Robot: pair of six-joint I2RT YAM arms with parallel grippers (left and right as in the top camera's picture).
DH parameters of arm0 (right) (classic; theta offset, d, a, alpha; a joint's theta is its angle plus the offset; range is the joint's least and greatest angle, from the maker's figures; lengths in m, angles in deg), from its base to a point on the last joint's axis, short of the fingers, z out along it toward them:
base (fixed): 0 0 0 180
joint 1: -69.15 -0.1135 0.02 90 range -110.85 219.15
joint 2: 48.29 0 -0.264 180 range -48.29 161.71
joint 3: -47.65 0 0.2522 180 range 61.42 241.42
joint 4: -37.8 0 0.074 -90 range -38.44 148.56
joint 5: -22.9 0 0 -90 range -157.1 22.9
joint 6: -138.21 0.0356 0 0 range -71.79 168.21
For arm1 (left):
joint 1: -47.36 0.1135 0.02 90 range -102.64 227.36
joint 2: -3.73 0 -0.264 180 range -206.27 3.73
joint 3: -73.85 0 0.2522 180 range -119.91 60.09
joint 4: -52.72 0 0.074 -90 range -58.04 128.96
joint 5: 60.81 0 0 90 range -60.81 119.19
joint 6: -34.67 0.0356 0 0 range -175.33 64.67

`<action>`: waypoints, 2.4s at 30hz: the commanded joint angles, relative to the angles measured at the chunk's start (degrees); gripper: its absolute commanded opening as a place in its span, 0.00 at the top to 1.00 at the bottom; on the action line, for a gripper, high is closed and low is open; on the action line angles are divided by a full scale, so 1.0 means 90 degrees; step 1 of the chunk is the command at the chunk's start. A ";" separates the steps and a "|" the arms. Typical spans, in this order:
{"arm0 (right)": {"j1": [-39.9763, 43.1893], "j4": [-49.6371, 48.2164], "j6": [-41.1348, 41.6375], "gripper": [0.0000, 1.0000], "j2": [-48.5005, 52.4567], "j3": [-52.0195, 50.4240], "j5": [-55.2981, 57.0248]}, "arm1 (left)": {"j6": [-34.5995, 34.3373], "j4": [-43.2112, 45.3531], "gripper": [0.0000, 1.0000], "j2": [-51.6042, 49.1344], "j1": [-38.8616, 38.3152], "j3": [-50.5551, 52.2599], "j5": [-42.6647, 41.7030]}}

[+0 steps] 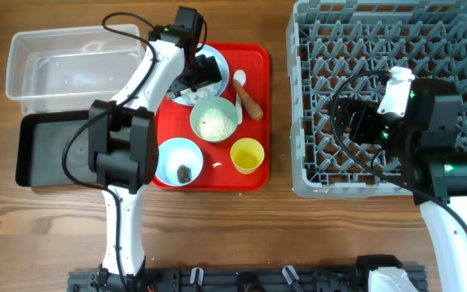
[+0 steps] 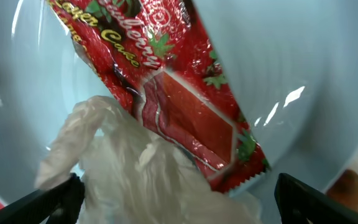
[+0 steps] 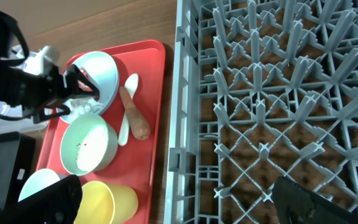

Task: Sort waste into correct bins and load items into the dishwasher rack
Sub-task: 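Reach the left gripper to the white plate and grasp the tissue, then carry the tissue with the left gripper and drop it in the clear bin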

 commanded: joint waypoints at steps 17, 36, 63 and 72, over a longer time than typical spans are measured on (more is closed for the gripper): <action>-0.0044 -0.0007 0.0056 0.00 0.0049 0.0124 -0.0119 | 0.0075 0.0177 0.96 -0.0498 -0.0061 -0.0138 -0.0126; -0.0044 -0.0194 0.0172 0.00 0.0049 0.0124 -0.0119 | 0.0070 -0.0053 0.96 0.2030 0.0712 -0.0321 -0.0333; -0.0044 -0.0238 0.0170 0.00 0.0049 0.0124 -0.0117 | 0.0704 0.0459 0.00 0.1683 0.2574 0.0313 0.1018; -0.0044 -0.0231 0.0172 0.00 0.0049 0.0124 -0.0119 | 0.1588 0.0464 0.01 0.2050 0.2358 0.0124 0.0537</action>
